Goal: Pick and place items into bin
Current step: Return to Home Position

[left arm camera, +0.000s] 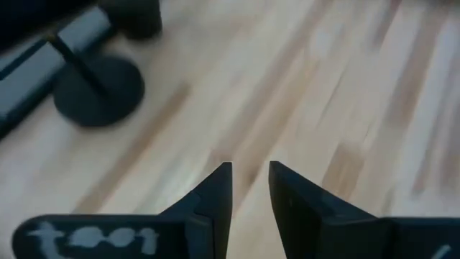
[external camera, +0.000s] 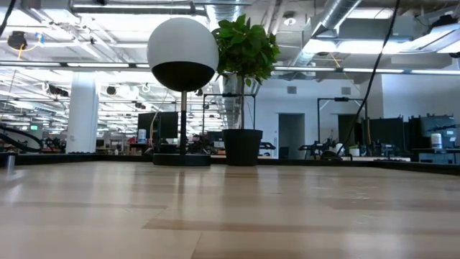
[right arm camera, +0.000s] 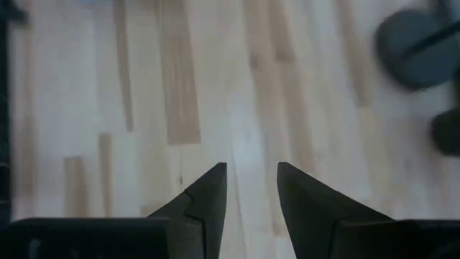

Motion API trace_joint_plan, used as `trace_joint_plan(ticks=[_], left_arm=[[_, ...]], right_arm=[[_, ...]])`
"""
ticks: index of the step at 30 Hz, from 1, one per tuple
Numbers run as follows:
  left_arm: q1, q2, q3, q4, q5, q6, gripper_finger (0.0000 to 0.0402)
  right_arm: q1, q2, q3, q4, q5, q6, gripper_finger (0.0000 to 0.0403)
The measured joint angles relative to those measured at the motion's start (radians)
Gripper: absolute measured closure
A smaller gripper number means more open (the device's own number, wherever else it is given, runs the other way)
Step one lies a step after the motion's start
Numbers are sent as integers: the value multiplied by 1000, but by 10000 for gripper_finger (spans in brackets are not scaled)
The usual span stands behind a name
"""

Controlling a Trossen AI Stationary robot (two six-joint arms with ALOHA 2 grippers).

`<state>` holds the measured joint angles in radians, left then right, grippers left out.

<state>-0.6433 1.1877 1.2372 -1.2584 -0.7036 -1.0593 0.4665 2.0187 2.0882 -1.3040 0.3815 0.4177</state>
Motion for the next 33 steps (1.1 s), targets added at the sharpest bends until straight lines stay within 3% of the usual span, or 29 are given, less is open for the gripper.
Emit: trace_joint_plan(ticks=[5,9,13,17,20,25,28,33], left_arm=[[92,-255,16,99,-67,193,318],[126,-428,-20,214,2,302,318],[121,-565,-197,473,120,477,318],[133,-667,-433,720,159,569,318],[147,-728,-592,847,193,528,318],[162,-769,-848,1243,237,589,318],[207,-770,-928,1379,263,625,318],[351,-819,-938,1405,318,629,318]], right_arm=[[26,-158,33,-70,101,-6,285],[30,-304,26,-77,119,-12,285],[35,-442,-80,-19,118,-41,285],[52,-600,-342,145,110,-59,285],[64,-749,-608,377,39,-106,285],[81,-991,-1059,761,-7,-128,285],[81,-1128,-1254,886,12,-100,285],[60,-1343,-1465,1031,9,-95,285]])
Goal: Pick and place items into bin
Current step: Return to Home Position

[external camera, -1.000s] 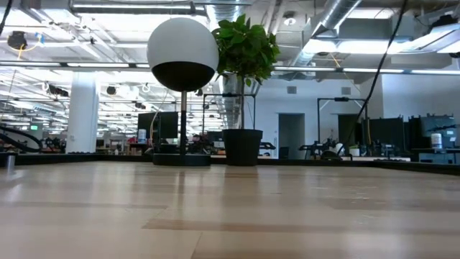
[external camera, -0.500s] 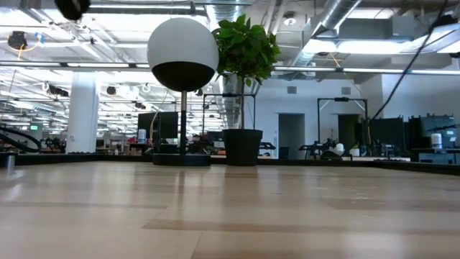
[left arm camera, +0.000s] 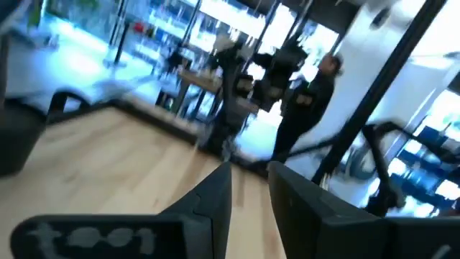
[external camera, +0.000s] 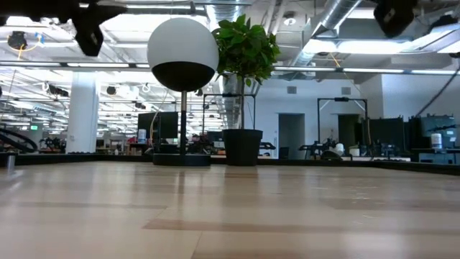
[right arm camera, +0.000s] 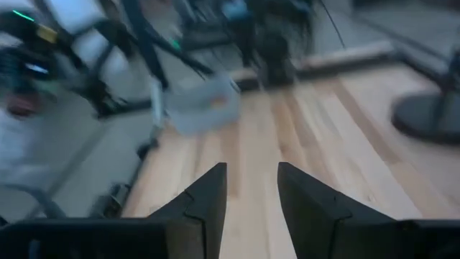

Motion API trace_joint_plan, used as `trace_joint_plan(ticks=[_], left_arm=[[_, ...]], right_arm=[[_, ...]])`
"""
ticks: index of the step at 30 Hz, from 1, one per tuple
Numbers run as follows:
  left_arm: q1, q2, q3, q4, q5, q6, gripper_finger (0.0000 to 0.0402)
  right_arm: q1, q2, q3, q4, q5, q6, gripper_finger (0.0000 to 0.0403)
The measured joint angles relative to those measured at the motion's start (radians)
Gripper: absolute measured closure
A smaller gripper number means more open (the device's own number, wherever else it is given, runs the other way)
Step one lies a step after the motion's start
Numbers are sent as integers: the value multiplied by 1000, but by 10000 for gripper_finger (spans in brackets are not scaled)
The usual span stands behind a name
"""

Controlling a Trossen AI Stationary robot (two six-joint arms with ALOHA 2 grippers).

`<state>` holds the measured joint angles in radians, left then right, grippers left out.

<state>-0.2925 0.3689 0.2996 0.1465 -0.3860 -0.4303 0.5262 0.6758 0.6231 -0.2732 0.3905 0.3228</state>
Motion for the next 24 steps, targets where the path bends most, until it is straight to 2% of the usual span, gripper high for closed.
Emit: trace_joint_plan(ticks=[4,8,13,17,21,24], left_arm=[[137,-3,0,108,197,60,318],[271,55,2,168,367,56,318],[405,126,-1,132,475,-48,318],[446,154,-12,214,514,-18,318],[472,116,-12,238,589,-2,318],[496,38,-12,187,641,18,318]], right_arm=[[-33,-141,-149,225,-115,-119,285],[-96,-203,-257,365,-219,-205,285],[-179,-243,-351,424,-237,-199,285],[-243,-297,-457,518,-311,-190,285],[-286,-403,-516,516,-340,-176,285],[-312,-497,-538,492,-340,-188,285]])
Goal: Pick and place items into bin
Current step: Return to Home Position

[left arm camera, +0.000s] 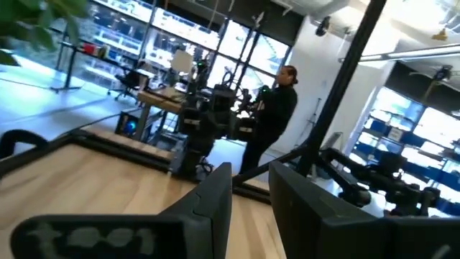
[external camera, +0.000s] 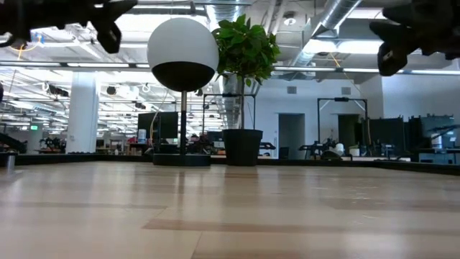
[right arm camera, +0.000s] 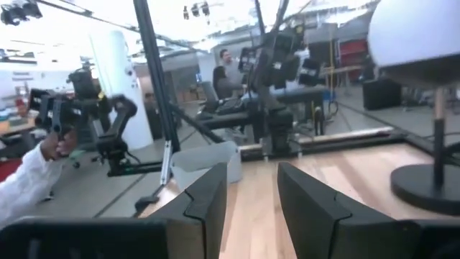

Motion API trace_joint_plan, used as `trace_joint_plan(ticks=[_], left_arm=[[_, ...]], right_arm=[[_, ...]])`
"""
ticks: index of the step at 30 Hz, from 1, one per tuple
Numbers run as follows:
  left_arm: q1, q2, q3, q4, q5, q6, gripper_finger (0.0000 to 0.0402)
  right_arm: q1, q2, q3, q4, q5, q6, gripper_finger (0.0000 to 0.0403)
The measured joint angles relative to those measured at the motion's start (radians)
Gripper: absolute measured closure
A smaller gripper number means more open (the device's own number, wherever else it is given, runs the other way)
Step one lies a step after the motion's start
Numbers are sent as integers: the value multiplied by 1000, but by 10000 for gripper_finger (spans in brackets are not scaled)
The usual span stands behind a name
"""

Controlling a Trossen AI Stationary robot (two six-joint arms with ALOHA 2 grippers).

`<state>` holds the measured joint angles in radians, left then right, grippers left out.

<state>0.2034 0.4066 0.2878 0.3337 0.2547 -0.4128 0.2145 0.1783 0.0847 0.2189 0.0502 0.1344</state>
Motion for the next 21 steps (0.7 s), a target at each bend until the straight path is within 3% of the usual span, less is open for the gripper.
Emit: trace_joint_plan(ticks=[5,8,11,16,21], left_arm=[[24,-184,0,-216,-34,-7,318],[22,-278,-5,-309,-109,-16,318],[22,-345,-77,-192,-132,-17,318],[22,-405,-253,15,-47,-57,318],[22,-394,-273,-15,-55,-89,318]], right_arm=[[-22,-172,0,-136,-8,7,285],[-18,-176,-2,-153,-12,28,285],[-21,-161,-2,-115,-11,25,285],[-21,-175,-51,-36,-3,15,285],[-21,-175,-77,-63,2,43,285]])
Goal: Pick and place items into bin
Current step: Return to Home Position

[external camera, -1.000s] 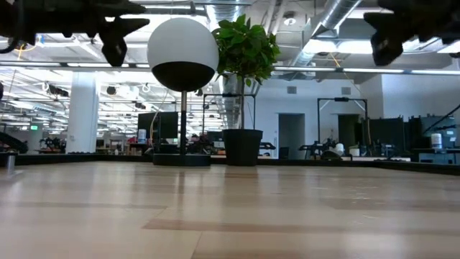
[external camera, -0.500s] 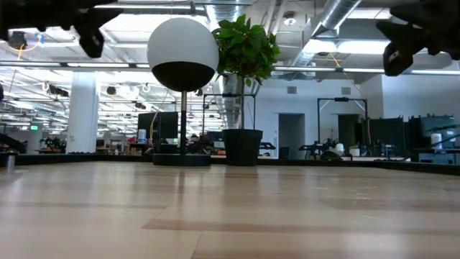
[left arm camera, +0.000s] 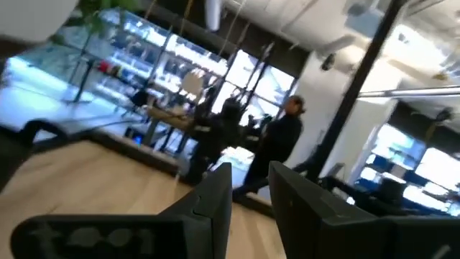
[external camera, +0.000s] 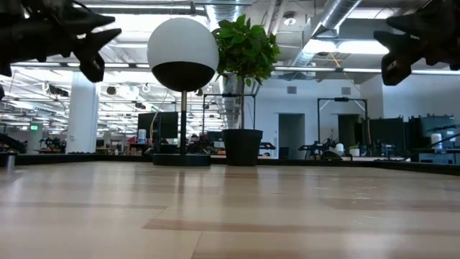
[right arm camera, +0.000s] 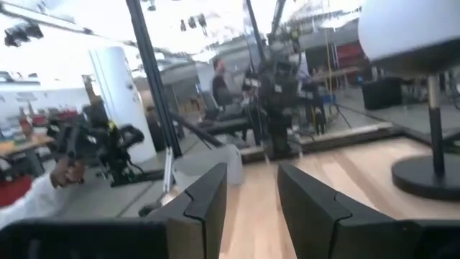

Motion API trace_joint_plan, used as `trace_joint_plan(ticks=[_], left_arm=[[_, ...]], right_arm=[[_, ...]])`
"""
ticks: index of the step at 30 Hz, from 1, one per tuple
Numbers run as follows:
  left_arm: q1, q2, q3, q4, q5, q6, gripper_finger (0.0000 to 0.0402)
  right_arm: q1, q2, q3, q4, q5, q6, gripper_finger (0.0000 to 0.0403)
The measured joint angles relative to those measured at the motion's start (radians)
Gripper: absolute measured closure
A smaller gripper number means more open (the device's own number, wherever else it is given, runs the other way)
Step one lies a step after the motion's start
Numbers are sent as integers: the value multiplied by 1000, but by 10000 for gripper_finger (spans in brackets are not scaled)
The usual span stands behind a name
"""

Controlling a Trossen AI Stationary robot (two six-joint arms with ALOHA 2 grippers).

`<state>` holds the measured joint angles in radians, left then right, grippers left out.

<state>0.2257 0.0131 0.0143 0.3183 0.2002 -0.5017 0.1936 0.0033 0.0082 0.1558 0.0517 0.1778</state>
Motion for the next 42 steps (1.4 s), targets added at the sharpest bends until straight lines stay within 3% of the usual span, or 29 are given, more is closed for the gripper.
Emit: trace_joint_plan(ticks=[4,13,16,42], left_arm=[[1,-2,-1,12,-14,28,318],[0,0,-2,-282,-138,-6,318],[-4,11,-2,-287,-179,6,318],[-3,13,-2,-294,-190,42,318]], right_arm=[[1,1,0,-8,12,-7,285],[0,2,-1,-37,59,-29,285],[0,2,-2,-45,59,-29,285],[0,3,-3,-52,55,-28,285]])
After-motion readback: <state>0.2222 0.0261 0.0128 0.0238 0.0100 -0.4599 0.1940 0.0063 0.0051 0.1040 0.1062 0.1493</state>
